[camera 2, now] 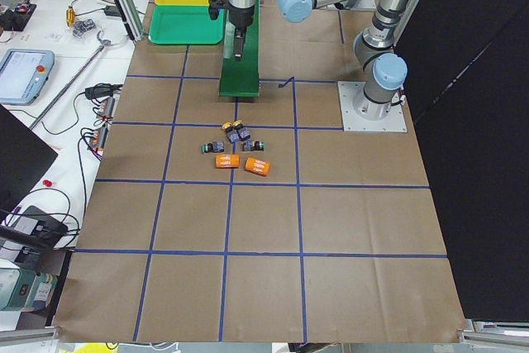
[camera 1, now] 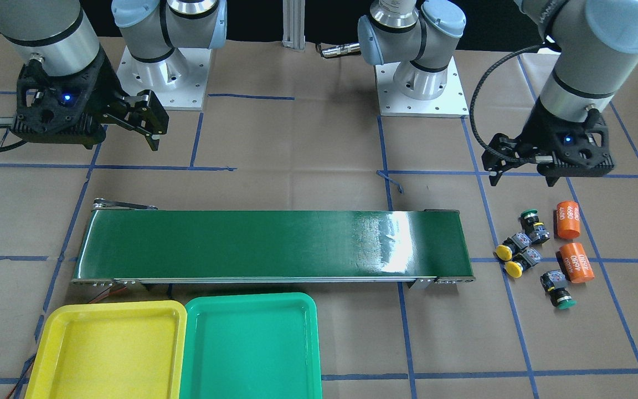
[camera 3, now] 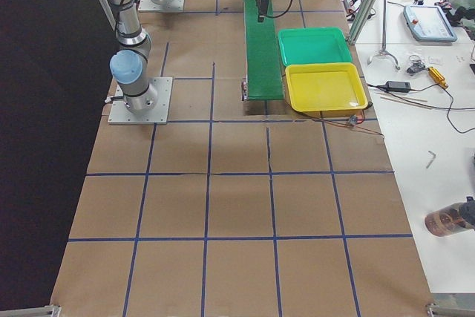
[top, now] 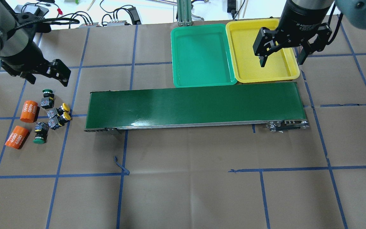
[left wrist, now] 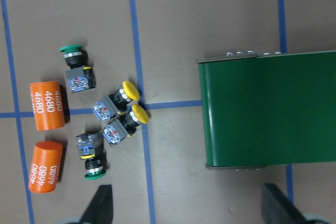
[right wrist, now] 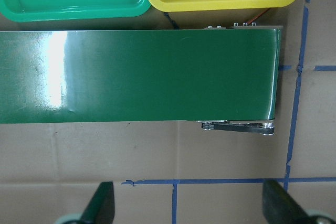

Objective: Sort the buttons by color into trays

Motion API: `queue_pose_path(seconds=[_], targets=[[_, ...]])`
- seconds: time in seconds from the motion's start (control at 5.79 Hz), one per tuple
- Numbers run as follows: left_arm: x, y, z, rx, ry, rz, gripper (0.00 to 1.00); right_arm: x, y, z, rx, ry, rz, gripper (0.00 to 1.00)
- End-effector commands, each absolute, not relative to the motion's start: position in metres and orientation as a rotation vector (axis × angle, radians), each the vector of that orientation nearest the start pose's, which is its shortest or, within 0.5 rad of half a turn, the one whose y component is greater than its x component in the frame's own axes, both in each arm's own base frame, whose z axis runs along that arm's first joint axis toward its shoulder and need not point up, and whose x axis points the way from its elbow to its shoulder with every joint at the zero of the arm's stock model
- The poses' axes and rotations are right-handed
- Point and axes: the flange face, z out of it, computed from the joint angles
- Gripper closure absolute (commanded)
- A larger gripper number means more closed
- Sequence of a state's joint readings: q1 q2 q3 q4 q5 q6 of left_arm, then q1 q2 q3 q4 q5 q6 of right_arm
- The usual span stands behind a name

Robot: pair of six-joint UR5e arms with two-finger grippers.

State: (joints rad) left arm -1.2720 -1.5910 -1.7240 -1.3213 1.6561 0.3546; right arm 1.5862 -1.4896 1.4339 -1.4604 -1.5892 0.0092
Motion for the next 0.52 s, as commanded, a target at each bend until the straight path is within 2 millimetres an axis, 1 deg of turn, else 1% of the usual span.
queue_pose_path(seconds=[0.0, 0.17, 0.35], targets=[[0.13, -0.521, 0.388, 0.021, 3.074, 0.038, 0.02, 0.139, -0.518, 0.504, -0.01, 3.16, 0.082, 0.0], [0.168, -0.518, 0.367, 0.056, 3.09, 0.109, 0.02, 0.139, -0.518, 0.504, -0.013, 3.16, 0.082, 0.0], [0.221, -0.509, 0.338, 0.224, 3.13, 0.172, 0.02, 0.139, -0.518, 0.504, -0.015, 3.159, 0.082, 0.0]])
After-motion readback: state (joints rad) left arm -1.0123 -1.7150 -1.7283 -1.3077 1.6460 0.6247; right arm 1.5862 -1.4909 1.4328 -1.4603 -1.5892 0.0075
